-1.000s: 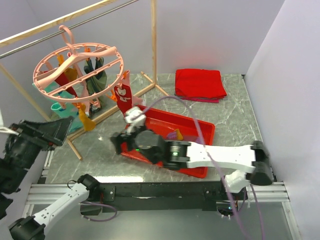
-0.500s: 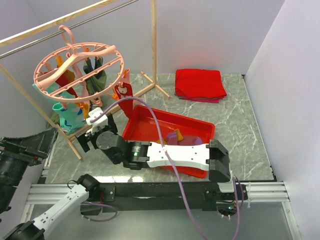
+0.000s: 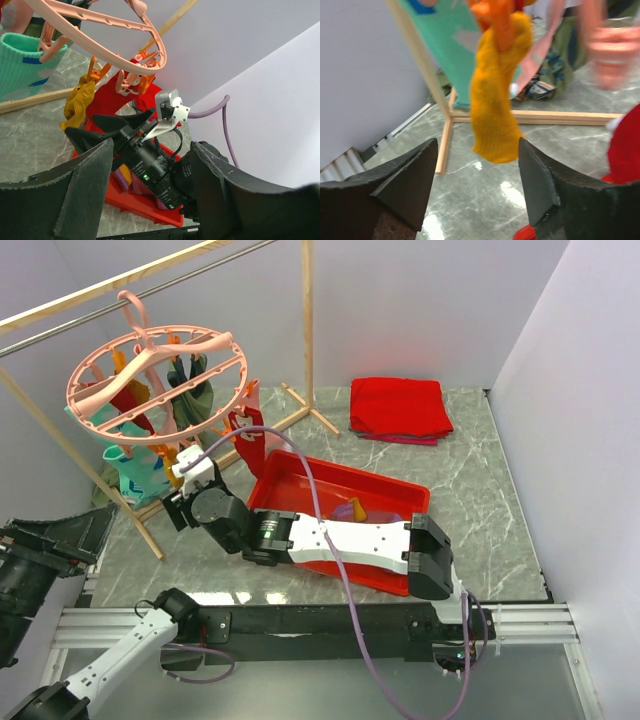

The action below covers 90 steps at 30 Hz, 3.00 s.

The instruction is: Remove the socks clipped to the hanger

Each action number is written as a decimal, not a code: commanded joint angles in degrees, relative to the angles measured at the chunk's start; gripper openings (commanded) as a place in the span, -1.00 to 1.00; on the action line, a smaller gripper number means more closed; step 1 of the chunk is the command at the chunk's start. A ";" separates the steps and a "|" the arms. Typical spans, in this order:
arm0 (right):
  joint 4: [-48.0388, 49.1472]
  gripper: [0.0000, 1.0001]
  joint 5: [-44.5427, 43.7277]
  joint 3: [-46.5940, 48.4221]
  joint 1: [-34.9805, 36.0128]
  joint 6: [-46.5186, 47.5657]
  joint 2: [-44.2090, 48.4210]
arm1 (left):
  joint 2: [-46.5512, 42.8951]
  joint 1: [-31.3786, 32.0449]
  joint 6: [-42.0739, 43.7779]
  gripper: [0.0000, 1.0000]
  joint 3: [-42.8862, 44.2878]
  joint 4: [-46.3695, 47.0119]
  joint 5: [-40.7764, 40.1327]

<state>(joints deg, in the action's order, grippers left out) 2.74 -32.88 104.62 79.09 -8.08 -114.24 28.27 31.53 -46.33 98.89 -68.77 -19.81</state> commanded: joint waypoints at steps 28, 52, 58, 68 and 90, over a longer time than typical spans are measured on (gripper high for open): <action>5.09 -0.98 3.26 3.31 -3.24 0.08 -3.46 | 5.74 0.02 1.85 0.33 -1.06 -3.21 -0.57; -1.86 -1.00 7.30 -13.30 1.51 -10.03 16.41 | 16.02 -0.06 12.05 0.33 -12.67 11.47 -12.97; -3.62 -1.00 7.83 -12.77 2.12 -10.56 16.32 | 15.85 -0.06 10.73 0.32 -13.54 9.18 -13.94; -3.62 -1.00 8.54 -13.65 2.30 -11.52 17.73 | 17.43 -0.06 9.85 0.30 -17.51 11.11 -18.06; -4.15 -1.00 8.63 -14.44 2.82 -11.96 19.40 | 17.61 -0.06 13.80 -0.47 -20.59 17.18 -21.50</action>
<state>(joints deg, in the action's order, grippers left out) -1.96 -24.25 89.86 81.30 -19.49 -97.30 46.59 31.53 -34.54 77.89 -54.22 -39.18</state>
